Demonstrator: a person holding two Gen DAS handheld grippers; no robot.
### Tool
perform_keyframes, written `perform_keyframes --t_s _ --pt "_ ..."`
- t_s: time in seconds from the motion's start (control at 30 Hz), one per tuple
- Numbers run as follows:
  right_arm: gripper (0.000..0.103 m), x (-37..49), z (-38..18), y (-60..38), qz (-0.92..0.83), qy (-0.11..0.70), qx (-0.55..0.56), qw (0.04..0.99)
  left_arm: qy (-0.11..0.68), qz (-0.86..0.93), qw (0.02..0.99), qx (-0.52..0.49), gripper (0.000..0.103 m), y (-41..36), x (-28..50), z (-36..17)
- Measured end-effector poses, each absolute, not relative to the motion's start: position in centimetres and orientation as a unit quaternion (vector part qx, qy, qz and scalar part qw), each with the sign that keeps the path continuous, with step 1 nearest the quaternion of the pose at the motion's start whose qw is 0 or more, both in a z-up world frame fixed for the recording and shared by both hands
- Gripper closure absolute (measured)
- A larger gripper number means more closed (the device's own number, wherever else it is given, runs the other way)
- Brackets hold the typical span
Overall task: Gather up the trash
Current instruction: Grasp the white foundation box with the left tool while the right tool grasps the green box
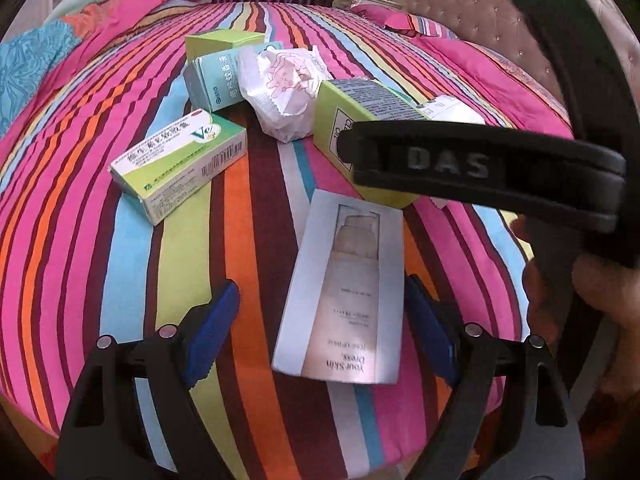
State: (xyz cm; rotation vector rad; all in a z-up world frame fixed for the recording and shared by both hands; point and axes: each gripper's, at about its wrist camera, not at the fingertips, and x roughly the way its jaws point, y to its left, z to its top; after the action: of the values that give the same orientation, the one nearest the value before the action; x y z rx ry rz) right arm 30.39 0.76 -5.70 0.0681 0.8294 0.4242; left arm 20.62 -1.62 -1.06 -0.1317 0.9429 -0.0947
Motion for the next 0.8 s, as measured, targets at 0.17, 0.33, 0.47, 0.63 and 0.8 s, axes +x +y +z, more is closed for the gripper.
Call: perform_keyframes --t_s 0.17,0.33,0.47,0.63,0.8 --pt "0.042 31.0 -6.2 1.7 0.206 0.410 0.029 0.888 0.449 -0.036 0.892 -0.043 0.024 -2.1 20.8 -1.2" --pt "0.052 31.2 -6.6 1.6 0.194 0.417 0.037 0.887 0.436 -0.020 0.900 -0.012 0.056 -2.2 20.4 -1.2" --pt "0.053 31.2 -6.4 0.8 0.196 0.422 0.069 0.882 0.432 -0.015 0.902 -0.019 0.056 -1.6 20.2 -1.1" --pt "0.053 30.6 -5.6 -0.5 0.200 0.419 0.098 0.880 0.430 -0.021 0.902 -0.038 0.056 -0.9 19.8 -0.4" --pt "0.053 29.6 -4.7 -2.0 0.202 0.413 0.135 0.878 0.428 -0.023 0.902 -0.057 0.056 0.0 19.0 0.5"
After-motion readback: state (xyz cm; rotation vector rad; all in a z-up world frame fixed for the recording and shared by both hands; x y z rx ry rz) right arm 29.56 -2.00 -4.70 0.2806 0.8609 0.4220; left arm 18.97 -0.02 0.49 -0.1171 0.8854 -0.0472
